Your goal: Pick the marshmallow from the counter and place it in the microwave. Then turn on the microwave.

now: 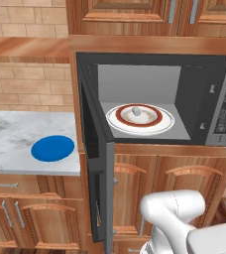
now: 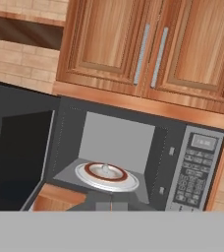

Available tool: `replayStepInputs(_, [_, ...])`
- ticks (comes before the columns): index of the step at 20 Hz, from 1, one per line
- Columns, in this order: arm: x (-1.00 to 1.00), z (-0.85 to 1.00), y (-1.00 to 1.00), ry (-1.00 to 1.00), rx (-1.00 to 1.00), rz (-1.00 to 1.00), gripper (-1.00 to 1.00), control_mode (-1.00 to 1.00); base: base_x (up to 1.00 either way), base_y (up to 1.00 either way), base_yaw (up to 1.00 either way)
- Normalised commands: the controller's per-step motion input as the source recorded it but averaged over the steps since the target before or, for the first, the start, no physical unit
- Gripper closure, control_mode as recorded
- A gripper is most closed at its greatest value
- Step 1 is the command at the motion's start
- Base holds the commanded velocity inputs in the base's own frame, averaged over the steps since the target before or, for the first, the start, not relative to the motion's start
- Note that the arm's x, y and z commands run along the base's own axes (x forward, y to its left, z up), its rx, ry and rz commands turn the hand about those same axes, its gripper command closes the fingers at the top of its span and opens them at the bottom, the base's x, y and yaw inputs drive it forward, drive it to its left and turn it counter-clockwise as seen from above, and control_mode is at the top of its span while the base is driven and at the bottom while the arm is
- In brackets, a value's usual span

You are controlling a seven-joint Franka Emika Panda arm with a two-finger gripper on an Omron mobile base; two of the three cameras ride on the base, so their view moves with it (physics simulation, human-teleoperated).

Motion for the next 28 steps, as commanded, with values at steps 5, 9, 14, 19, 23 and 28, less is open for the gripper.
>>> replayStepInputs(5, [-0.08,0.09,0.19,-0.04,0.0,0.0,1.0,-1.0,0.0,0.0,0.0])
replayStepInputs(9, [-0.1,0.08,0.14,-0.05,0.0,0.0,1.0,-1.0,0.0,0.0,0.0])
replayStepInputs(14, [-0.09,0.06,0.14,-0.05,0.0,0.0,1.0,-1.0,0.0,0.0,0.0])
replayStepInputs(19, [-0.04,0.02,0.17,-0.04,0.0,0.0,1.0,-1.0,0.0,0.0,0.0])
replayStepInputs(23, [0.0,0.0,0.16,-0.01,0.0,0.0,1.0,-1.0,0.0,0.0,0.0])
replayStepInputs(28, [0.0,0.0,0.14,0.0,0.0,0.0,1.0,-1.0,0.0,0.0,0.0])
